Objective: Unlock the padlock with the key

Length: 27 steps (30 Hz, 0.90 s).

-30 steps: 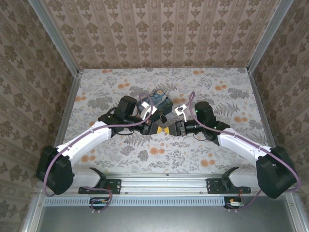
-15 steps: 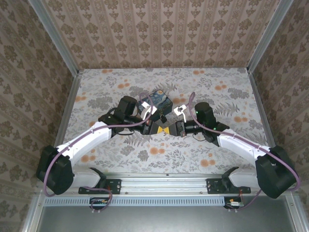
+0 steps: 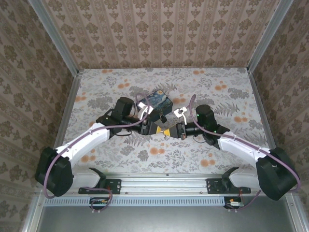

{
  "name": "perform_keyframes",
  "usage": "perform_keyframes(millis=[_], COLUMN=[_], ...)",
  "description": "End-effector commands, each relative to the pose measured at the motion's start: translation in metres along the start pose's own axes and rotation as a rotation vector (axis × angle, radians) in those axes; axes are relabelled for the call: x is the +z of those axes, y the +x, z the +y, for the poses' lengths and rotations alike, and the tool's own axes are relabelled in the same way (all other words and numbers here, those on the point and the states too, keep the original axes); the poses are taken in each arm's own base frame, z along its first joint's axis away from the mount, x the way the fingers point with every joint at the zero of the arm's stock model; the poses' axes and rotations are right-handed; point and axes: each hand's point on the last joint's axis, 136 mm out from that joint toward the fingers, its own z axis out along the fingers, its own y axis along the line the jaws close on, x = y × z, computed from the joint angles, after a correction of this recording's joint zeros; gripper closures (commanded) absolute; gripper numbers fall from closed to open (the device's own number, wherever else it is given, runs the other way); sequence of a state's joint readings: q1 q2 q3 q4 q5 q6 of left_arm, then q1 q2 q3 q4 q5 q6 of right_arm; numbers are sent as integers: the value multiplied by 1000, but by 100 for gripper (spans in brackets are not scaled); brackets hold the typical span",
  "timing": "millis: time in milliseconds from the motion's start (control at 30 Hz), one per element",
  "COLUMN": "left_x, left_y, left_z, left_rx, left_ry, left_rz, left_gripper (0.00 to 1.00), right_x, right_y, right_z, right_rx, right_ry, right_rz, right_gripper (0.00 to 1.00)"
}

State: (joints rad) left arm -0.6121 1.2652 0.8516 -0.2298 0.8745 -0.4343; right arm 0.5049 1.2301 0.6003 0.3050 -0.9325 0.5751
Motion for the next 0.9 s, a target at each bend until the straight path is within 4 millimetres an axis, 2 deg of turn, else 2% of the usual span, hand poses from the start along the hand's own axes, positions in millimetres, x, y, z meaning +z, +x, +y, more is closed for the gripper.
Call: perform_keyframes(millis=[0, 267, 533, 700, 867], left_x=[-13, -19, -17, -9, -9], left_y=[-8, -6, -7, -8, -7], left_z=[-3, -4, 12, 15, 15], left_rx=[12, 13, -36, -92, -75], left_ry=[-7, -15, -82, -69, -91], left_rz=[-59, -72, -93, -99, -89], left_gripper=[56, 54, 57, 59, 59], right_x=[0, 0, -4, -11, -17], right_y=[4, 1, 0, 1, 2], right_z=[4, 2, -5, 3, 11], right_rx=[-22, -12, -2, -99, -149], right_ry=[-8, 12, 67, 112, 132], right_rz=[18, 10, -16, -64, -62], right_gripper=[100, 100, 100, 100, 100])
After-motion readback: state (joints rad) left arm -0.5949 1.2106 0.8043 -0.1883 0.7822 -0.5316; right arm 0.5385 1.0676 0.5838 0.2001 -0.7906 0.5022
